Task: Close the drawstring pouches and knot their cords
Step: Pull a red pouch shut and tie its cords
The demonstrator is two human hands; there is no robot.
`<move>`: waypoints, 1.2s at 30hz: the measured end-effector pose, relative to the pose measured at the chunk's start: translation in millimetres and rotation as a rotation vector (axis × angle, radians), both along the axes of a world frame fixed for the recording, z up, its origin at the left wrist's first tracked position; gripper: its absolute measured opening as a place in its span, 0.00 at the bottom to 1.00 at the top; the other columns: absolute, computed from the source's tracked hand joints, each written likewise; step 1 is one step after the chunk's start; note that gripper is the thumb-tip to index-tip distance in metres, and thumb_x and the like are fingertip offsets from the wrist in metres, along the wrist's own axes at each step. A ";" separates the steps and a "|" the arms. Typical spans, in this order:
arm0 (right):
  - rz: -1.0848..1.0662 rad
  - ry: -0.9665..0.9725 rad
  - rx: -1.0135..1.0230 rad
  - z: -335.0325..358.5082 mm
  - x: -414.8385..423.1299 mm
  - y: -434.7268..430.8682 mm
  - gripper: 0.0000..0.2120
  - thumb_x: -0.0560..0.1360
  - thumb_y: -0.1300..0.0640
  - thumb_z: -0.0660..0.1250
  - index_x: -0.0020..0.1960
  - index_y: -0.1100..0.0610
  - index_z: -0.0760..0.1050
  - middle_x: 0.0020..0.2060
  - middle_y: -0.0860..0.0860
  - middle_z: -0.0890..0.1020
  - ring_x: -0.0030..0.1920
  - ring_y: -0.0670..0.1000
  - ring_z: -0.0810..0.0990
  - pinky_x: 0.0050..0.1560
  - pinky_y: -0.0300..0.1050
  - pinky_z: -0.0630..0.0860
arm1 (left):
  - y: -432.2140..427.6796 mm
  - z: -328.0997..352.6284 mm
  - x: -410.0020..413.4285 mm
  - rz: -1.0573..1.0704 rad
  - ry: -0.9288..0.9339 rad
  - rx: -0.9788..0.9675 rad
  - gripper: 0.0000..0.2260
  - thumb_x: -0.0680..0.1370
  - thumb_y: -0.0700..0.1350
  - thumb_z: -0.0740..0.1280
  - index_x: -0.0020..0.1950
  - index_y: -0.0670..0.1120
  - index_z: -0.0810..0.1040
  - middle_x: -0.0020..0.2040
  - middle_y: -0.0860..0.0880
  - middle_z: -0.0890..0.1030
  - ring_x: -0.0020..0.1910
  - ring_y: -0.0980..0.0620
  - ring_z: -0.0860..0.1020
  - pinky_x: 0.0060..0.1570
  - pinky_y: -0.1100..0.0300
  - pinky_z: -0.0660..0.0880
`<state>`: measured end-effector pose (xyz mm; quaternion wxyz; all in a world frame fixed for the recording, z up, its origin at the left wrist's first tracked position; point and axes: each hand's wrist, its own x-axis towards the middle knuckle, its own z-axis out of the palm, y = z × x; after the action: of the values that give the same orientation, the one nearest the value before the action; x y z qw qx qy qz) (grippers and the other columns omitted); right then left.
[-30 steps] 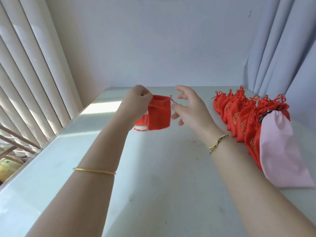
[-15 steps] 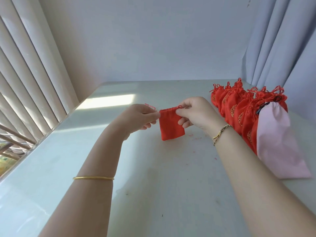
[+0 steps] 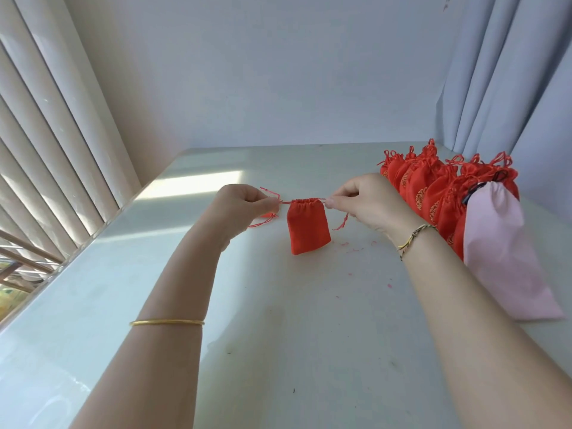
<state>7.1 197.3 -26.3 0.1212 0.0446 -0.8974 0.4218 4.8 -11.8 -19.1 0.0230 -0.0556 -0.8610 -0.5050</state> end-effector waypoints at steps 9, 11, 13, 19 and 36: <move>-0.153 0.060 0.008 3.2 -2.8 6.0 0.09 0.73 0.58 0.67 0.41 0.63 0.82 0.34 0.60 0.80 0.31 0.53 0.74 0.27 0.34 0.64 | 17.8 16.1 1.8 -0.081 0.026 0.557 0.12 0.78 0.41 0.63 0.34 0.44 0.74 0.39 0.49 0.79 0.44 0.52 0.77 0.53 0.56 0.73; -0.140 0.028 0.031 4.0 -3.4 3.9 0.09 0.73 0.57 0.67 0.41 0.62 0.82 0.28 0.55 0.77 0.29 0.51 0.72 0.25 0.33 0.62 | 25.4 18.9 6.3 -0.251 0.012 0.743 0.13 0.80 0.41 0.59 0.34 0.44 0.71 0.43 0.46 0.81 0.51 0.49 0.80 0.58 0.55 0.73; -0.124 0.028 0.040 4.0 -3.6 1.4 0.09 0.73 0.56 0.68 0.41 0.61 0.82 0.28 0.50 0.74 0.30 0.46 0.70 0.27 0.31 0.63 | 30.6 19.6 9.0 -0.313 -0.039 0.836 0.13 0.80 0.42 0.58 0.36 0.43 0.71 0.38 0.46 0.81 0.45 0.47 0.82 0.51 0.58 0.77; -0.043 0.091 -0.201 16.5 2.8 -3.2 0.02 0.71 0.61 0.70 0.43 0.57 0.80 0.28 0.47 0.70 0.25 0.42 0.67 0.27 0.32 0.62 | 23.8 19.3 7.9 -0.252 -0.151 0.609 0.06 0.75 0.37 0.64 0.48 0.41 0.80 0.34 0.50 0.78 0.32 0.54 0.76 0.41 0.63 0.75; 0.112 0.094 -0.351 33.0 17.9 -24.7 0.11 0.71 0.72 0.62 0.47 0.58 0.67 0.46 0.51 0.70 0.45 0.59 0.82 0.43 0.46 0.82 | 27.9 16.8 13.0 -0.278 -0.107 0.383 0.07 0.76 0.41 0.67 0.44 0.38 0.80 0.33 0.48 0.75 0.26 0.59 0.71 0.35 0.67 0.74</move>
<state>25.0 172.6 6.7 0.1452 0.0925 -0.7996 0.5753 17.7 16.1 -2.3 -0.0823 -0.1414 -0.7337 -0.6595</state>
